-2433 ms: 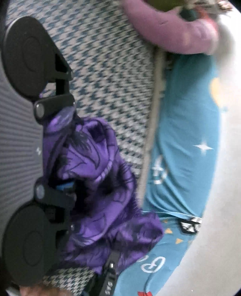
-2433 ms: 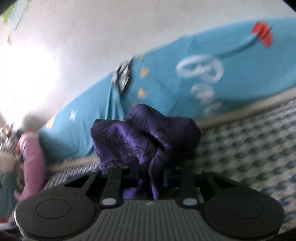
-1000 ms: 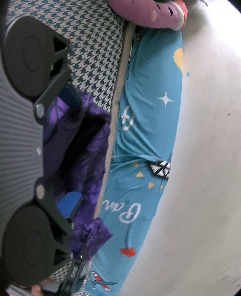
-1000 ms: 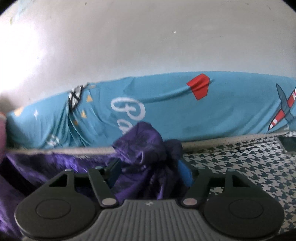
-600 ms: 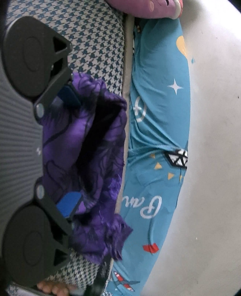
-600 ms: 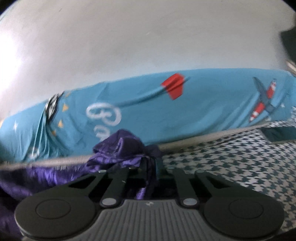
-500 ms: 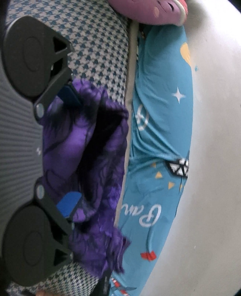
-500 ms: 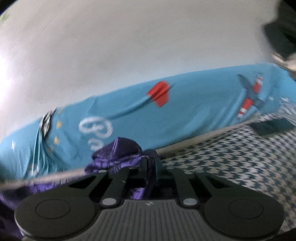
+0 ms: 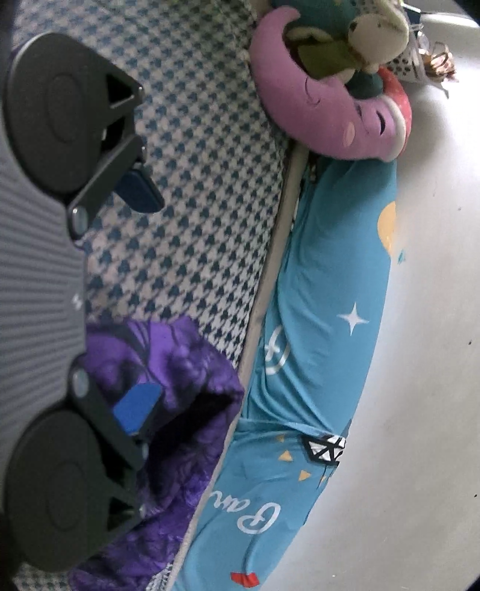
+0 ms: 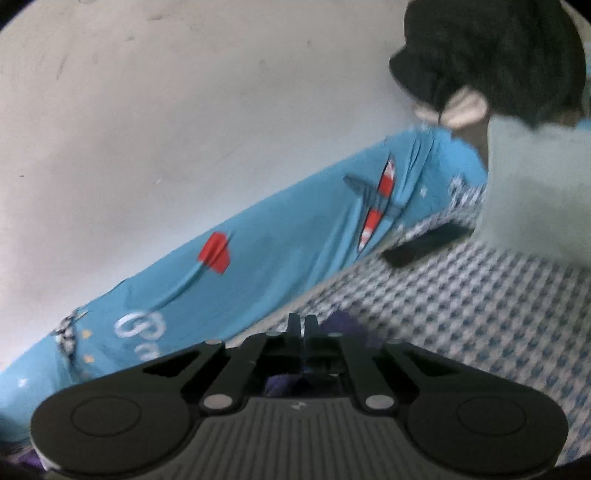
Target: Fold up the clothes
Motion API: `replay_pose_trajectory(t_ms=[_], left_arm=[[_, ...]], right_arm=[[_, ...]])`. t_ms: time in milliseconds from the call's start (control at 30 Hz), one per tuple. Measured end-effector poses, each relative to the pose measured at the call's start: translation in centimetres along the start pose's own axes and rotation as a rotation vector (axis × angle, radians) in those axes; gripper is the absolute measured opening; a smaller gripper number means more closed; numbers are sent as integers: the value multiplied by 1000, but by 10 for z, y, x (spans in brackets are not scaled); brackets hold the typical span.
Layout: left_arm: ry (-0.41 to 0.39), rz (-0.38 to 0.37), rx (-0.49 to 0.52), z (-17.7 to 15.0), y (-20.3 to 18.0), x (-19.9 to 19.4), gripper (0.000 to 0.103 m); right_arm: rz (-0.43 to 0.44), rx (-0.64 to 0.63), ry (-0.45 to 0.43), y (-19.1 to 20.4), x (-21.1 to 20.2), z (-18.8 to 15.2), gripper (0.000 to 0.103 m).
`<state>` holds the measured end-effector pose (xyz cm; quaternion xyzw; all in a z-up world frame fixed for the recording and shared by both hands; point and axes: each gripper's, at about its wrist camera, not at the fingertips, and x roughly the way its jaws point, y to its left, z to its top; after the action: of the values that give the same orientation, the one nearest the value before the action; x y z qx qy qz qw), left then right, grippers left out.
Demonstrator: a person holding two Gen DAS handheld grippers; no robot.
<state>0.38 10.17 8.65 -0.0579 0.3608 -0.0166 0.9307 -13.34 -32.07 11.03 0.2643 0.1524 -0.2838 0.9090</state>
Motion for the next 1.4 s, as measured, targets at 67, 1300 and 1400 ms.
replay_pose_trajectory(t_ms=[67, 1300, 1400], left_arm=[[17, 3, 0, -5, 6, -5, 102], [137, -83, 174, -55, -11, -21, 103], [122, -78, 163, -53, -8, -24, 103]], right_arm=[[41, 2, 40, -2, -4, -5, 8], [450, -690, 295, 160, -4, -166, 42], [459, -682, 272, 167, -8, -164, 16]])
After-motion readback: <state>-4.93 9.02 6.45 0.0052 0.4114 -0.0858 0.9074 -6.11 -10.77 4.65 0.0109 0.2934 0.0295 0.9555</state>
